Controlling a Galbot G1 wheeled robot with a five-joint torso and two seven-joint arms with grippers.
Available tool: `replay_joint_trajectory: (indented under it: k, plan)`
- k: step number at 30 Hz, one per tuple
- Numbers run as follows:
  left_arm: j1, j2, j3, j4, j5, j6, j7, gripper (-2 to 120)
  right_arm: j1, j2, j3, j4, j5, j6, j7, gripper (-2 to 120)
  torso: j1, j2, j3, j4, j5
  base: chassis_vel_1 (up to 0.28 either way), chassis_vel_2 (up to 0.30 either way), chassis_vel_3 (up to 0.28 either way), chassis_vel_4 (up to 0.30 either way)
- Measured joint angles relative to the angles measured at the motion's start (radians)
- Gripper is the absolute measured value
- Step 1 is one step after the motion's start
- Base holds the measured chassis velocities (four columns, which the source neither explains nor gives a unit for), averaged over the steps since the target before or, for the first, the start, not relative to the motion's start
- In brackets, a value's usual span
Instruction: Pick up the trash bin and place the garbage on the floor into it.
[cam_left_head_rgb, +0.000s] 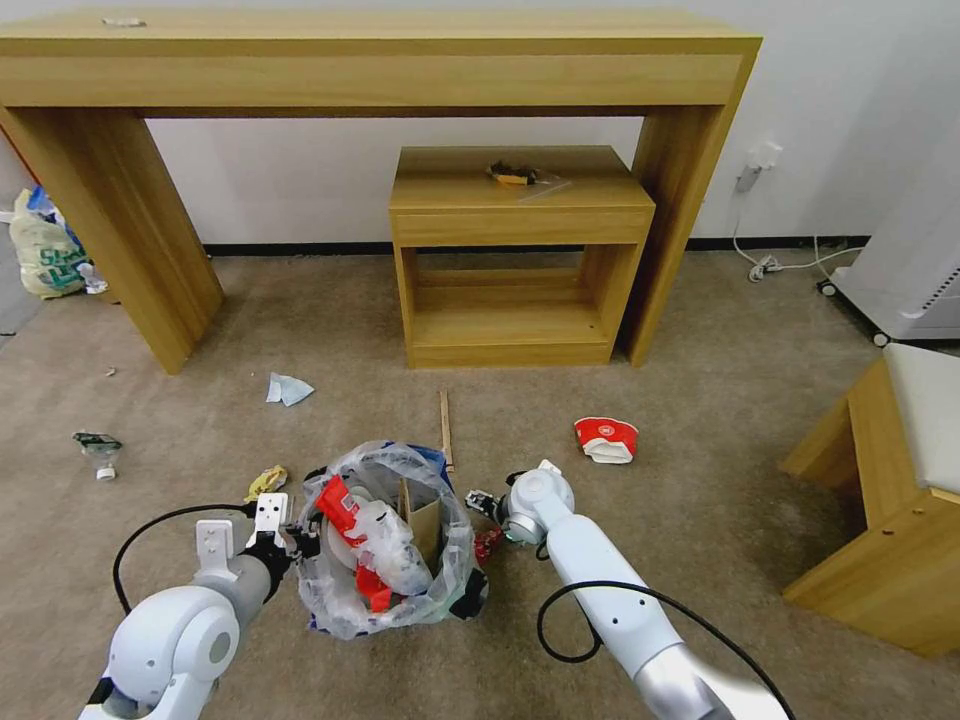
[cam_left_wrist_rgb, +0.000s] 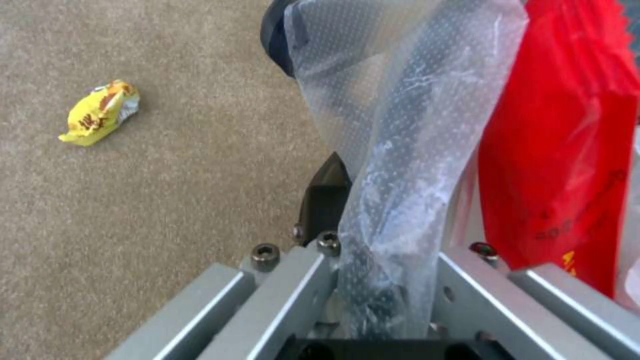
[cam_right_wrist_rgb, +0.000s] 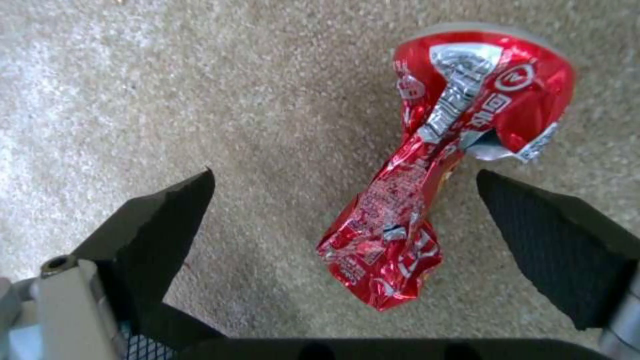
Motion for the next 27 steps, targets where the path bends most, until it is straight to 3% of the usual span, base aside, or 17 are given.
replay_joint_trajectory:
  k: [6, 10, 11, 14, 17, 27]
  plan:
    - [-0.003, 0.000, 0.001, 0.006, 0.000, 0.000, 0.000, 0, 0.005, 0.007, 0.001, -0.019, -0.001, 0.011, -0.009, 98, 0.000, 0.000, 0.000, 0.0001, 0.0000, 0.000, 0.000, 0.000, 0.000]
    - [-0.009, -0.002, 0.005, 0.012, -0.001, 0.000, -0.001, 0, 0.009, 0.010, 0.002, -0.039, -0.010, 0.018, -0.028, 88, 0.000, 0.000, 0.000, -0.0001, 0.0000, 0.000, 0.000, 0.000, 0.000]
    - [-0.011, -0.003, 0.007, 0.014, -0.002, 0.000, -0.001, 0, 0.012, 0.013, 0.004, -0.049, -0.010, 0.022, -0.033, 80, 0.000, 0.000, 0.000, 0.0000, 0.0000, 0.000, 0.000, 0.000, 0.000]
    - [-0.012, -0.003, 0.009, 0.014, -0.002, 0.000, -0.001, 0, 0.014, 0.015, 0.005, -0.060, -0.013, 0.027, -0.044, 73, 0.000, 0.000, 0.000, 0.0001, 0.0001, 0.000, 0.000, 0.000, 0.000]
    - [-0.012, -0.003, 0.009, 0.014, -0.005, 0.000, -0.001, 0, 0.014, 0.015, 0.005, -0.075, -0.032, 0.036, -0.068, 58, 0.000, 0.000, 0.000, 0.0000, 0.0001, 0.000, 0.000, 0.000, 0.000]
    - [-0.012, -0.003, 0.008, 0.013, -0.007, 0.000, 0.001, 0, 0.003, 0.011, 0.006, -0.085, -0.090, 0.045, -0.116, 23, 0.000, 0.000, 0.000, 0.0001, 0.0001, 0.000, 0.000, 0.000, 0.000]
